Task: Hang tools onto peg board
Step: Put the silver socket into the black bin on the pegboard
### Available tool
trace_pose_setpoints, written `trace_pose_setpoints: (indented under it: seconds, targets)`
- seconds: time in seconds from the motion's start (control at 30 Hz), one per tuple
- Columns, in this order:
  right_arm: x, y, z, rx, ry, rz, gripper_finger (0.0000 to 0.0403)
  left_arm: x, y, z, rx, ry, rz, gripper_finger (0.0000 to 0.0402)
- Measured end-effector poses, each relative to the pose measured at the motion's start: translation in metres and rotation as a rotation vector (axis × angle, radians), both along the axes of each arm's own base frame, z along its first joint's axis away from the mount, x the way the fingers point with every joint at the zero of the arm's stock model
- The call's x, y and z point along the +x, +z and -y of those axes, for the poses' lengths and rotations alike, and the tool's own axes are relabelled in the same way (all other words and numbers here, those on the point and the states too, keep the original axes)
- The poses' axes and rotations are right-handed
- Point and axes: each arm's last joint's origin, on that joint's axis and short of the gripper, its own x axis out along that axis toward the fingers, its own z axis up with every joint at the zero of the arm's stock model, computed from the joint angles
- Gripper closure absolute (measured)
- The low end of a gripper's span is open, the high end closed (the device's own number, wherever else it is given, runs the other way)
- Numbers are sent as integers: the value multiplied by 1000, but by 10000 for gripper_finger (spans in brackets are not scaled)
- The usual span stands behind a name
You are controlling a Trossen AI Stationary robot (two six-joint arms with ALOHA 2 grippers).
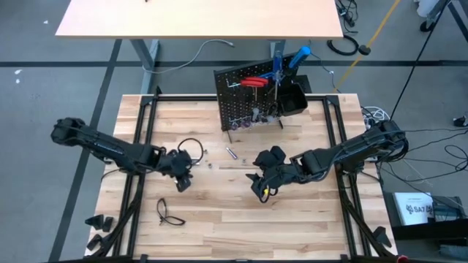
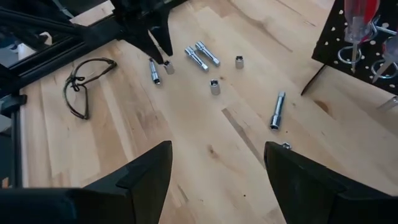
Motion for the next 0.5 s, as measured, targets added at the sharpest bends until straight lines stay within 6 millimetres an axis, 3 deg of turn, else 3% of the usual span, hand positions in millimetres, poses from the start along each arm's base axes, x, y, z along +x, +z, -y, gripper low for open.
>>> trace_pose_setpoints:
  seconds: [0.17,0.5]
  targets:
    - [1,0,4,-9,-6,-4,156,-6,-2,3,75,108,-20,285]
    - [3,0,12,-43,-3,-15,156,-7,-2,9,75,74,-19,284]
